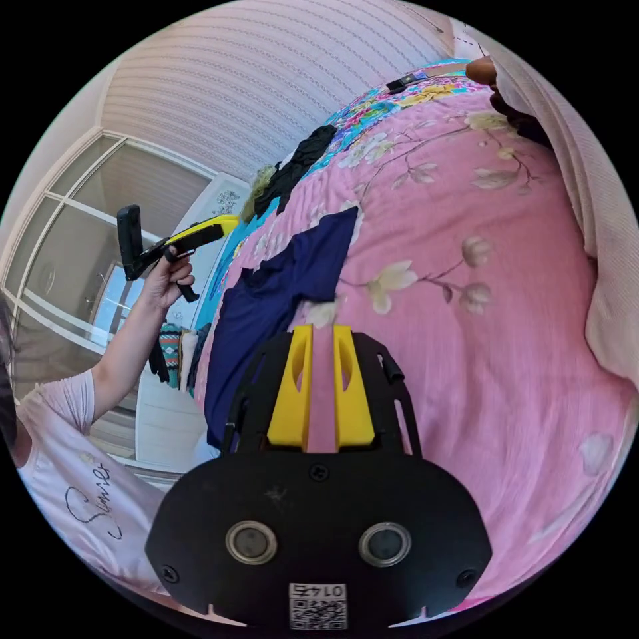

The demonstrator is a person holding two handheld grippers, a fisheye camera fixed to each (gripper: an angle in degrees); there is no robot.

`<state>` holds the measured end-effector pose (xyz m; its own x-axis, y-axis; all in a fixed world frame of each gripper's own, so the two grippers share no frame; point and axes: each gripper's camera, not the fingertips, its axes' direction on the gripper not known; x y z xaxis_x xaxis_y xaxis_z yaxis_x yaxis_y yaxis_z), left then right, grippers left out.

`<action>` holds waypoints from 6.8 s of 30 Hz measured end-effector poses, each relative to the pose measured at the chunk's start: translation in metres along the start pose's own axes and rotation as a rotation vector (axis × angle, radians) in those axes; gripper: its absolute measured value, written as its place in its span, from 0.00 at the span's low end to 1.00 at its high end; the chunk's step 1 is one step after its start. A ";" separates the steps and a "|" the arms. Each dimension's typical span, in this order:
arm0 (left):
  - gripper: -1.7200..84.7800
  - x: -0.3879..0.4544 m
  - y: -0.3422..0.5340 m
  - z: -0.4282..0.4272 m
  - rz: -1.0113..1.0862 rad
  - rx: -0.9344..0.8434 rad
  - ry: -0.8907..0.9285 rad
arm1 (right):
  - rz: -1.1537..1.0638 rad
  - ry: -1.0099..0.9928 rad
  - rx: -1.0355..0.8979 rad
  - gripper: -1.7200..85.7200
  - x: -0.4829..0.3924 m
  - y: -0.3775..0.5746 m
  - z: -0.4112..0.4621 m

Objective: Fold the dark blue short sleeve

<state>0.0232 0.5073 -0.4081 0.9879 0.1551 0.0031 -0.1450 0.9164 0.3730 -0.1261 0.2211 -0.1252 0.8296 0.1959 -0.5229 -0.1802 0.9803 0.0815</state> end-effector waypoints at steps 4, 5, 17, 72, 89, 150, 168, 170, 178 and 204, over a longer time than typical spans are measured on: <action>0.09 -0.008 0.163 -0.061 -0.264 -0.102 -0.103 | -0.055 0.023 -0.164 0.10 -0.070 0.065 -0.006; 0.09 -0.007 0.214 -0.074 -0.350 -0.161 -0.140 | -0.059 0.040 -0.213 0.11 -0.090 0.083 -0.004; 0.06 -0.006 0.401 -0.089 -0.695 -0.384 -0.077 | -0.003 0.272 -0.372 0.04 -0.213 0.105 -0.013; 0.01 -0.247 0.522 -0.251 -0.808 0.371 0.139 | -0.936 0.754 -0.920 0.02 -0.996 -0.397 0.316; 0.01 -0.258 0.533 -0.258 -0.821 0.435 0.139 | -0.883 0.457 -0.799 0.02 -1.085 -0.445 0.362; 0.02 -0.250 0.475 -0.166 -0.906 0.381 -0.026 | -0.591 0.416 -0.312 0.09 -0.552 -0.136 0.050; 0.07 -0.074 0.159 -0.070 -0.223 0.186 0.036 | -0.030 0.291 0.133 0.12 -0.180 0.016 -0.058; 0.08 -0.047 0.099 -0.038 -0.105 0.160 0.058 | 0.032 0.194 0.226 0.12 -0.145 0.020 -0.054; 0.09 0.027 -0.089 0.095 0.083 0.072 0.083 | 0.172 0.073 0.388 0.04 -0.056 0.057 -0.029; 0.01 -0.080 0.014 0.084 -0.312 0.272 0.280 | -0.177 -0.151 0.315 0.02 -0.076 0.041 0.015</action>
<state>-0.0527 0.4766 -0.3258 0.9237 0.0159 -0.3828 0.2119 0.8112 0.5450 -0.1882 0.2464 -0.0696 0.9059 0.0020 -0.4235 0.1243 0.9547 0.2704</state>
